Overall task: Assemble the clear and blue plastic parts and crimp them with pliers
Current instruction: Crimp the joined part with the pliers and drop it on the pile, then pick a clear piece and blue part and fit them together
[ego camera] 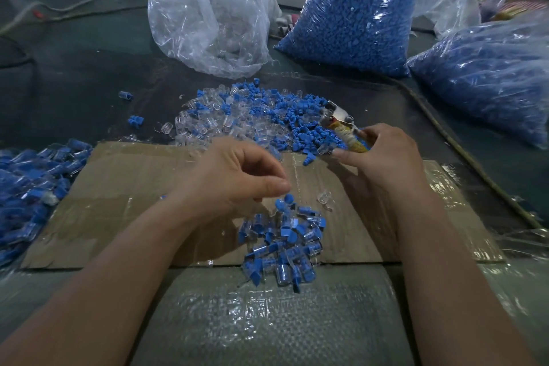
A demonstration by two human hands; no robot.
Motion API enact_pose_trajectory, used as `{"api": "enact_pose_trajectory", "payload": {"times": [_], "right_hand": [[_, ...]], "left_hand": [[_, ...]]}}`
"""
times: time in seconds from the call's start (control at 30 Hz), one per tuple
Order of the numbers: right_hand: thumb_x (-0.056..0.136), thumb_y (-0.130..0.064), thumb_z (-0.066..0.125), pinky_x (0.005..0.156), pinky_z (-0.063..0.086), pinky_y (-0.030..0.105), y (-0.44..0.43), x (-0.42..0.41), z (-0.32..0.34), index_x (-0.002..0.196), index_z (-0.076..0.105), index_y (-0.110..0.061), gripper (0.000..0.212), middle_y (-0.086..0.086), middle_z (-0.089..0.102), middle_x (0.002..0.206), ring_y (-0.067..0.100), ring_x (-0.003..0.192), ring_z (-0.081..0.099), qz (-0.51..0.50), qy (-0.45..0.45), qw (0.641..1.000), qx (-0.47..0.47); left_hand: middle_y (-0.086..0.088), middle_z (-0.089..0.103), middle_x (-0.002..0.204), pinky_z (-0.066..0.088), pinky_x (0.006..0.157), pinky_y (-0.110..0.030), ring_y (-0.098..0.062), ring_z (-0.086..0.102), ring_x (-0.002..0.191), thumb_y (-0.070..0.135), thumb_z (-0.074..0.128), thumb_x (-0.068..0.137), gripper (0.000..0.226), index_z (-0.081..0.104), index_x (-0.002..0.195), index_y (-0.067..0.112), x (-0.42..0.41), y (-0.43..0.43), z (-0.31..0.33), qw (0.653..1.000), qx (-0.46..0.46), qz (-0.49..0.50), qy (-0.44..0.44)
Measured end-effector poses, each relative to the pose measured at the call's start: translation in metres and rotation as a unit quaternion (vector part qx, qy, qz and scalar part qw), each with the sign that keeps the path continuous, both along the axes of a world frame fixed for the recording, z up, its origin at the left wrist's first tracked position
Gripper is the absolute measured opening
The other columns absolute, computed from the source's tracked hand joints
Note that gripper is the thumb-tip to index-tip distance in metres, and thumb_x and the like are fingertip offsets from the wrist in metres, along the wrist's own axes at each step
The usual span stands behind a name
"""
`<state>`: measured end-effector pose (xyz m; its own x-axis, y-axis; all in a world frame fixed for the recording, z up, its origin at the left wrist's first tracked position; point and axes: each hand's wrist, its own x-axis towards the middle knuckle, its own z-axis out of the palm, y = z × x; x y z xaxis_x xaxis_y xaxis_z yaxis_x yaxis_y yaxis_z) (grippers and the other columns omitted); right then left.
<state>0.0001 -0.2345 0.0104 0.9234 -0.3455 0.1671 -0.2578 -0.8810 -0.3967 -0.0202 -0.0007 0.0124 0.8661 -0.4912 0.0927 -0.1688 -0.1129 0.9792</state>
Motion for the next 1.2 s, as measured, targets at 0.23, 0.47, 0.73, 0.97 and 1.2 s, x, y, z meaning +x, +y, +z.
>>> {"api": "enact_pose_trajectory", "payload": {"times": [0.23, 0.47, 0.73, 0.97, 1.2], "right_hand": [[0.063, -0.058, 0.074, 0.089, 0.045, 0.041, -0.005, 0.001, -0.004, 0.121, 0.055, -0.013, 0.075, 0.009, 0.058, 0.119, 0.028, 0.107, 0.053, -0.022, 0.055, 0.998, -0.002], [0.063, -0.060, 0.073, 0.094, 0.042, 0.045, -0.005, 0.002, -0.005, 0.126, 0.050, -0.015, 0.081, 0.009, 0.054, 0.125, 0.028, 0.112, 0.050, -0.015, 0.097, 0.995, 0.006], [0.062, -0.065, 0.070, 0.095, 0.041, 0.042, -0.005, 0.001, -0.004, 0.125, 0.048, -0.013, 0.084, 0.011, 0.051, 0.126, 0.030, 0.114, 0.047, -0.002, 0.127, 0.992, -0.003], [0.064, -0.064, 0.069, 0.090, 0.039, 0.039, -0.004, 0.001, -0.002, 0.126, 0.047, -0.013, 0.084, 0.010, 0.047, 0.127, 0.028, 0.115, 0.044, 0.002, 0.132, 0.991, -0.008], [0.072, -0.057, 0.066, 0.095, 0.038, 0.038, 0.001, -0.001, 0.001, 0.129, 0.048, -0.015, 0.074, 0.008, 0.047, 0.128, 0.024, 0.116, 0.045, 0.012, 0.046, 0.999, 0.010]], "left_hand": [[0.002, 0.069, 0.065, 0.050, 0.054, -0.017, -0.008, 0.063, 0.058, 0.043, 0.069, 0.055, 0.022, 0.072, 0.066, 0.024, -0.001, 0.000, -0.001, 0.999, 0.023, -0.035, -0.021], [0.009, 0.067, 0.076, 0.048, 0.062, -0.009, 0.005, 0.060, 0.065, 0.004, 0.060, 0.085, 0.027, 0.061, 0.077, 0.030, 0.020, 0.010, -0.008, 0.943, 0.027, 0.317, -0.100], [0.006, 0.062, 0.085, 0.045, 0.076, -0.026, -0.004, 0.057, 0.076, 0.025, 0.070, 0.079, 0.024, 0.068, 0.102, 0.018, 0.022, 0.020, -0.010, 0.903, 0.179, 0.366, -0.135], [0.010, 0.055, 0.083, 0.043, 0.076, -0.030, -0.012, 0.055, 0.085, 0.037, 0.073, 0.075, 0.036, 0.065, 0.107, 0.023, 0.020, 0.018, -0.010, 0.898, 0.347, 0.248, -0.110], [0.008, 0.060, 0.085, 0.032, 0.055, -0.008, 0.008, 0.047, 0.069, 0.015, 0.070, 0.081, 0.029, 0.065, 0.109, 0.015, 0.022, 0.016, -0.015, 0.909, 0.274, 0.271, -0.158]]}}
